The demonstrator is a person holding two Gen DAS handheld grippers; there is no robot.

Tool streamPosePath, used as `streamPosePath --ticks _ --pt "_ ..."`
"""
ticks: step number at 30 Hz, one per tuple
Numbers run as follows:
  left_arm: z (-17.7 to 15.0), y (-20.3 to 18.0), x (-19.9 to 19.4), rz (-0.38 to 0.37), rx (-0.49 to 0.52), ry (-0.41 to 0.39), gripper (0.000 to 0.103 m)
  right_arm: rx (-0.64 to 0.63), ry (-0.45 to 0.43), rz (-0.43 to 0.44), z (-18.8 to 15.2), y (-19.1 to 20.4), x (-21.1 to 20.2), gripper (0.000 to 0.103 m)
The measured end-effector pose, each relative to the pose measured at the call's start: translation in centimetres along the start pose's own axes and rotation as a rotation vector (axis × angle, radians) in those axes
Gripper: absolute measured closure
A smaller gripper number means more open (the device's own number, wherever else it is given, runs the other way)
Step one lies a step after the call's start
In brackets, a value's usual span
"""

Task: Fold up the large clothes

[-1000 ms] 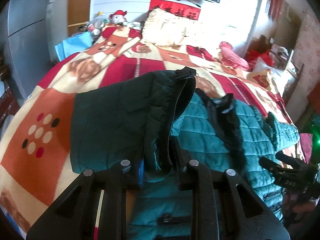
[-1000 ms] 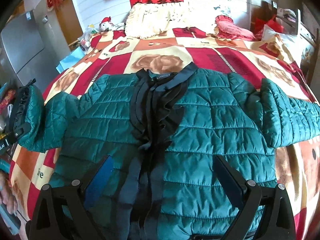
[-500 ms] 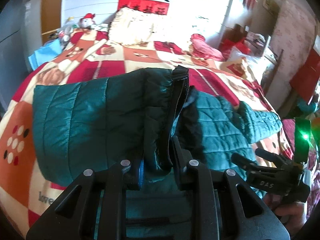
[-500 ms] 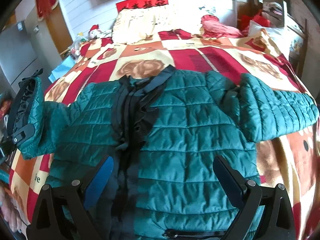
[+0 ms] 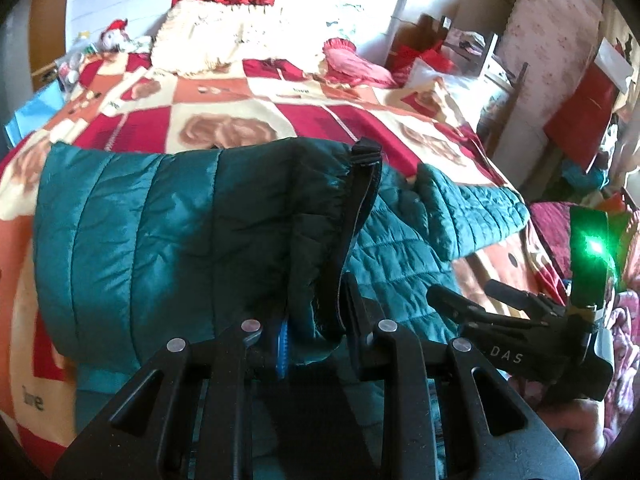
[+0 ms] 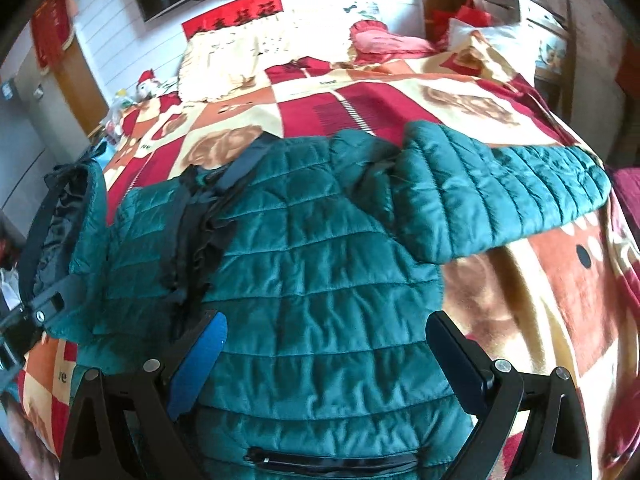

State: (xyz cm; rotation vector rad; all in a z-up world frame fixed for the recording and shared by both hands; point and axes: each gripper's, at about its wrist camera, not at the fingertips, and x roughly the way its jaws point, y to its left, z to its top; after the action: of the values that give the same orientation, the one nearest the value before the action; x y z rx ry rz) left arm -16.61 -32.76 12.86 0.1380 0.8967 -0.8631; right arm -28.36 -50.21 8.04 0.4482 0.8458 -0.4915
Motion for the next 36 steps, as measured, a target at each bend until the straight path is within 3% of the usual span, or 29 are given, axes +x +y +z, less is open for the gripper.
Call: streamPosePath --ticks 4,12,16,21,25,29,33,36 --pt "-0.6 -0.7 2.0 -0.056 -0.024 0.053 0.081 0.018 0.005 -0.009 -0.2 -1.0 0.2 0.004" --pt "-2.3 -1.6 5.3 -0.054 -0.008 0.123 0.081 0.048 0.015 -0.018 -0.6 -2.5 0.5 0.004" --pt "-2.8 -0.5 5.3 -0.082 -0.045 0.189 0.062 0.077 0.017 -0.009 -0.6 -3.2 0.4 0.004" --pt "-4.1 1.2 1.4 -0.125 -0.074 0.134 0.038 0.093 0.017 0.046 -0.6 -2.6 0.1 0.004" --pt "-5.4 3.7 -2.3 -0.053 -0.051 0.087 0.037 0.085 0.027 0.107 -0.7 -1.0 0.1 0.004" --pt "-7.4 7.3 -5.1 0.111 -0.034 0.034 0.037 0.05 0.071 0.149 -0.9 1.8 1.1 0.004" --pt "-9.7 11.6 -5.1 0.223 -0.101 0.057 0.037 0.07 0.106 0.155 -1.1 2.9 2.4 0.004" --pt "-11.0 14.4 -4.4 0.26 -0.192 0.086 0.037 0.099 0.157 0.152 -1.5 3.8 4.4 0.005"
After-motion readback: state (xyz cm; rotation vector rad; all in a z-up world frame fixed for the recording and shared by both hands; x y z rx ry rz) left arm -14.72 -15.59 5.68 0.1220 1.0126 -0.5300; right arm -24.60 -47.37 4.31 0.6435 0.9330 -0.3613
